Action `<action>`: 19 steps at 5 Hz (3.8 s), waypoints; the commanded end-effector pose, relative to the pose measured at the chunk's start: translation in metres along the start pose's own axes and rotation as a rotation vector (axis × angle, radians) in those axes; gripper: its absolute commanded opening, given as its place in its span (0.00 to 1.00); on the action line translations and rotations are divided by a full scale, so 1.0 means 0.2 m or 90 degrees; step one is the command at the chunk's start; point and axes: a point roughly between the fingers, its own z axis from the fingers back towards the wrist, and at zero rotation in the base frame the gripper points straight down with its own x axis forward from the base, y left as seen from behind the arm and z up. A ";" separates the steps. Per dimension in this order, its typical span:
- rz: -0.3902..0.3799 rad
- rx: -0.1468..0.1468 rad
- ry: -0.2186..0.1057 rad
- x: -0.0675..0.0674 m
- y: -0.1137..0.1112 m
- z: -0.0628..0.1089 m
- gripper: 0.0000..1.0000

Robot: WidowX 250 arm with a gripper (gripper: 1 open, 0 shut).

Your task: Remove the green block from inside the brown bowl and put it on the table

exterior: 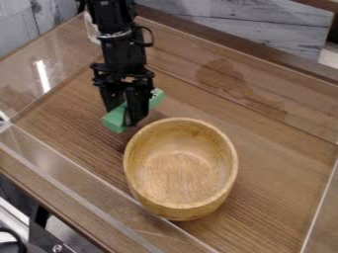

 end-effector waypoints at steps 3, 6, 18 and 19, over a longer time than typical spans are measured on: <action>0.004 0.007 -0.019 0.01 0.05 0.08 0.00; 0.009 0.000 -0.008 -0.01 0.08 0.08 0.00; 0.033 -0.028 0.021 -0.02 0.17 0.07 0.00; 0.034 -0.031 0.024 -0.02 0.18 0.07 0.00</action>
